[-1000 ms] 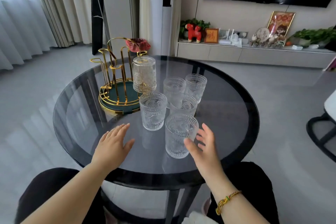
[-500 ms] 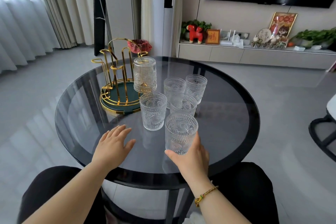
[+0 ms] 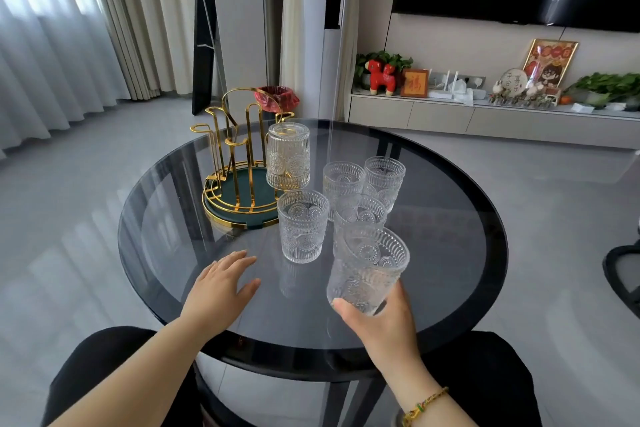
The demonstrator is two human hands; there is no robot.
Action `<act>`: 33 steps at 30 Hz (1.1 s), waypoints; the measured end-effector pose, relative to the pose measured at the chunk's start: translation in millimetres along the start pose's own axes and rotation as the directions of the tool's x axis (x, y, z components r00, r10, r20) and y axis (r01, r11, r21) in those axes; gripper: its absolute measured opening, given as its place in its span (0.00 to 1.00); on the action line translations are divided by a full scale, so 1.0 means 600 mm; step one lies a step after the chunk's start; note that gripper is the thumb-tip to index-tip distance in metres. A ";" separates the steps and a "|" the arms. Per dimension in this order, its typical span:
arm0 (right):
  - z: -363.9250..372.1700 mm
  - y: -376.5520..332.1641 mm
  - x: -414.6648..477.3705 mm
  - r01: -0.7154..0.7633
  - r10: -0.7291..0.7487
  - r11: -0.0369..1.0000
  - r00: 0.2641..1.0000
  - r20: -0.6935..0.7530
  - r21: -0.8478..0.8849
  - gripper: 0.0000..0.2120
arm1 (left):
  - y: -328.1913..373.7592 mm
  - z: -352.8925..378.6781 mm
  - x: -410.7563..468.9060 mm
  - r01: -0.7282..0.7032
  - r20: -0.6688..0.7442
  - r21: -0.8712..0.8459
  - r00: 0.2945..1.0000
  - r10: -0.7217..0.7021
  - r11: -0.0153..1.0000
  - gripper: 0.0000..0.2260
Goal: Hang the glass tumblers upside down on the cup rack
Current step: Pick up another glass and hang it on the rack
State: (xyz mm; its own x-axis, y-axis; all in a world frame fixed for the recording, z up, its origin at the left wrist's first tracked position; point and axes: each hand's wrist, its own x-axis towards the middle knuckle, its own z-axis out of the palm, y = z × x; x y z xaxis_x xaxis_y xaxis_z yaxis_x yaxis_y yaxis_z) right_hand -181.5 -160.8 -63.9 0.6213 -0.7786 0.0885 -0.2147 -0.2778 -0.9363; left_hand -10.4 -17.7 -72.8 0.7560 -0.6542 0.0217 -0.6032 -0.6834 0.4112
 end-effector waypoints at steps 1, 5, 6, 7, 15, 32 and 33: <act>-0.006 -0.005 0.002 0.017 -0.017 0.999 1.000 0.020 0.036 0.26 | -0.001 -0.006 0.000 0.012 -0.021 -0.034 1.000 -0.013 0.999 0.20; -0.032 -0.044 0.021 0.103 -0.116 0.985 0.989 0.089 0.141 0.27 | 0.003 -0.039 0.011 0.014 -0.142 -0.134 0.989 -0.033 0.991 0.20; -0.038 -0.057 0.029 0.112 -0.131 0.981 0.985 0.114 0.157 0.25 | 0.007 -0.049 0.017 -0.009 -0.178 -0.153 0.984 -0.018 0.988 0.20; -0.044 -0.070 0.038 0.117 -0.141 0.979 0.981 0.136 0.167 0.24 | 0.014 -0.061 0.024 -0.035 -0.216 -0.169 0.976 -0.002 0.985 0.20; -0.076 -0.138 0.135 0.134 -0.165 0.976 0.970 0.181 0.172 0.19 | 0.057 -0.138 0.106 -0.236 -0.461 -0.025 0.865 0.198 0.972 0.23; -0.019 -0.304 0.368 0.242 -0.223 0.960 0.965 0.140 -0.137 0.27 | 0.042 -0.170 0.183 -0.188 -0.479 0.148 0.845 0.237 0.971 0.15; -0.016 -0.316 0.378 0.256 -0.229 0.950 0.960 0.160 -0.179 0.28 | 0.043 -0.171 0.182 -0.189 -0.490 0.152 0.838 0.240 0.970 0.14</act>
State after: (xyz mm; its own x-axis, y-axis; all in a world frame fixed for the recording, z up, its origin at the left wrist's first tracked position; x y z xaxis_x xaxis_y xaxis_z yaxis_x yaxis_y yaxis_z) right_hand -7.4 -290.2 136.9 0.7659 -0.5944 0.2449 -0.1801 -0.5641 -0.8058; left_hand 82.9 -73.7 33.5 0.6129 -0.5536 0.5638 -0.7669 -0.5886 0.2558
